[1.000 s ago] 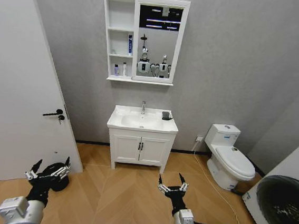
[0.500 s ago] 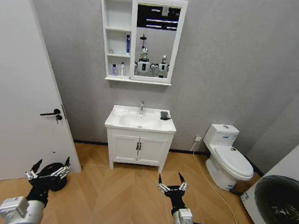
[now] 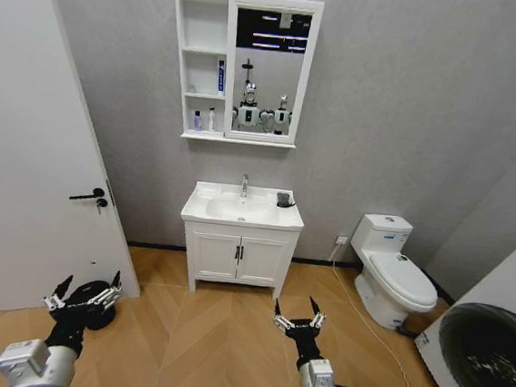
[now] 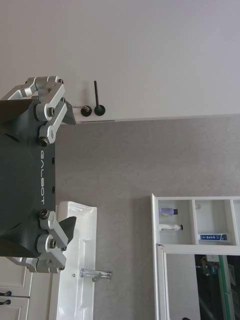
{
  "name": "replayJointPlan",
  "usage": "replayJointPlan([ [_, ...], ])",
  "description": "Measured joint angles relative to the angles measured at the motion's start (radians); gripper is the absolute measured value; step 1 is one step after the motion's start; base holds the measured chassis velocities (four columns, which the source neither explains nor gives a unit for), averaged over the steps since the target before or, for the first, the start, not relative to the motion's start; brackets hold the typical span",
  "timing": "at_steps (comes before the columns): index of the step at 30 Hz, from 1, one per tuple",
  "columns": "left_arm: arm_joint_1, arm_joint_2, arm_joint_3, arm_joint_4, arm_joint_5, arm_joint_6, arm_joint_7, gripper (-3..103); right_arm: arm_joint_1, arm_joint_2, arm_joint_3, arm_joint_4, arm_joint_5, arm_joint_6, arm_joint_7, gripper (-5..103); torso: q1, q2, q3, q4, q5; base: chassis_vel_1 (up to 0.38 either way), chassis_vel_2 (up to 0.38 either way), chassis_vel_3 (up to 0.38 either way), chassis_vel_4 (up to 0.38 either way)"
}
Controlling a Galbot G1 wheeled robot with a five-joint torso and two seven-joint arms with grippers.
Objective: Move facial cleanser and shampoo from washbasin to cabinet, then wipe washbasin with towel.
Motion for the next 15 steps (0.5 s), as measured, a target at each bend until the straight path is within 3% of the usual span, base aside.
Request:
replayJointPlan([
  [15,0.0,0.0,0.0,0.0,0.0,0.0,0.0,100,0.019,-0.004,-0.006,-0.016,0.021,-0.002,-0.006,100,0.0,0.0,0.0,-0.0001,0.0,0.0,0.0,0.0,0.0],
])
